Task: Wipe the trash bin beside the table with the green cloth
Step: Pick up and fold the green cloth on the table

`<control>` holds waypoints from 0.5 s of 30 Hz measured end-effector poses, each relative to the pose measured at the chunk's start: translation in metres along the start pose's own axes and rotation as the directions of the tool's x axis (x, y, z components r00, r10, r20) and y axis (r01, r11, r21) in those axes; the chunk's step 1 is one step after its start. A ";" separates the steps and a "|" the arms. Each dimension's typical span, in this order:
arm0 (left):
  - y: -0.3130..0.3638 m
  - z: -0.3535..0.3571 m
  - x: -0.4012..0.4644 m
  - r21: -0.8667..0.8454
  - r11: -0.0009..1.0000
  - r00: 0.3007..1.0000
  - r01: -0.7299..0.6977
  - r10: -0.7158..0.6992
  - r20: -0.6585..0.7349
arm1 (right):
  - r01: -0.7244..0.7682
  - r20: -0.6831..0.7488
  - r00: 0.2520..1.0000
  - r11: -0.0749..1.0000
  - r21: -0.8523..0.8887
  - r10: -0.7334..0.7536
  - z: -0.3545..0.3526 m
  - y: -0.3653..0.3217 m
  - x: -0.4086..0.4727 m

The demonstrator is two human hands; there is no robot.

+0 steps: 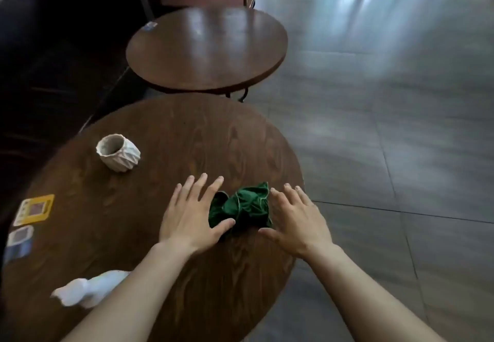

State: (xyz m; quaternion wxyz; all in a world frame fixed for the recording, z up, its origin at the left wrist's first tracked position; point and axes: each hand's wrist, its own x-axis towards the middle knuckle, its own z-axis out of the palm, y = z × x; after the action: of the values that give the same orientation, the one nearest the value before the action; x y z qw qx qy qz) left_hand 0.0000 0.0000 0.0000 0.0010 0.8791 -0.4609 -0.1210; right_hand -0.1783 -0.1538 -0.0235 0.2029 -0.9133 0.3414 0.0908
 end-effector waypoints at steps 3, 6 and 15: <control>-0.005 0.042 0.016 -0.031 0.999 0.997 0.031 -0.029 0.065 | 0.048 0.018 0.999 0.999 0.001 -0.048 0.034 0.011 0.026; -0.011 0.073 0.024 -0.077 0.996 0.996 0.039 -0.033 0.084 | 0.111 0.009 0.994 0.994 0.010 -0.112 0.062 0.013 0.045; -0.027 0.107 0.052 -0.152 0.988 0.994 0.016 0.001 0.112 | 0.316 0.007 0.949 0.949 0.001 -0.316 0.087 0.007 0.093</control>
State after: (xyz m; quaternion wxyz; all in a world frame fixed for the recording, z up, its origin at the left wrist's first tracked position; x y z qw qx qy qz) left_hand 0.0272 -0.0154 -0.1175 0.0420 0.8700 -0.4464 -0.2051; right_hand -0.1161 -0.1754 -0.1326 0.2162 -0.9558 0.1900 0.0605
